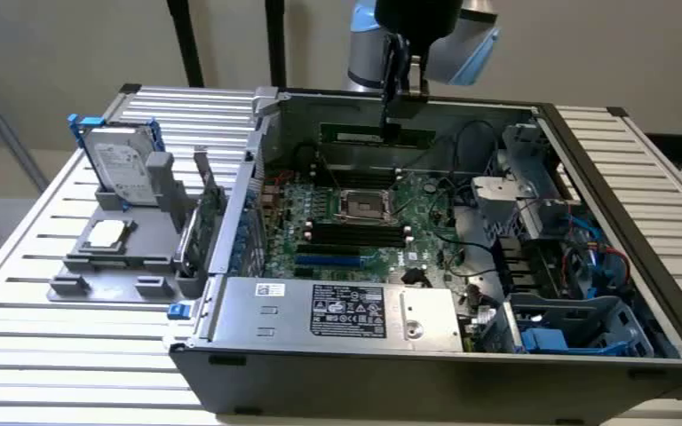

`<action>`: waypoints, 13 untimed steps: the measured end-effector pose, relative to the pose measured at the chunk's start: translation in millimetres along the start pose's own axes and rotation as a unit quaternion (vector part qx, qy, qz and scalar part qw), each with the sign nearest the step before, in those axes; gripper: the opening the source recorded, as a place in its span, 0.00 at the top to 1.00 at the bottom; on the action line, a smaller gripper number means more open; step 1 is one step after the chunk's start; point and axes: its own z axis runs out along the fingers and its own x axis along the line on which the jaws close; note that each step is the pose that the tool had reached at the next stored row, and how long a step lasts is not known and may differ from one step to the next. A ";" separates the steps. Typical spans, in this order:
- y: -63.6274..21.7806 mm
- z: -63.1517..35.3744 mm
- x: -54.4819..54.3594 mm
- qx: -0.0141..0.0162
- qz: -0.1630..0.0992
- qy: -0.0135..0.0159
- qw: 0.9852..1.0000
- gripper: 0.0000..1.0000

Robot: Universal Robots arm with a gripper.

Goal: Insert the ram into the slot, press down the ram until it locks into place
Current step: 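Insert the ram into the slot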

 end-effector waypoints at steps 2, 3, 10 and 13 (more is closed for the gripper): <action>0.0 0.0 0.0 0.000 0.000 0.000 1.000 0.87; 0.0 0.0 0.0 0.000 0.000 0.000 1.000 0.87; -0.1 1.9 0.1 0.000 0.000 0.001 1.000 0.87; -0.2 3.4 0.1 0.000 0.000 0.002 1.000 0.87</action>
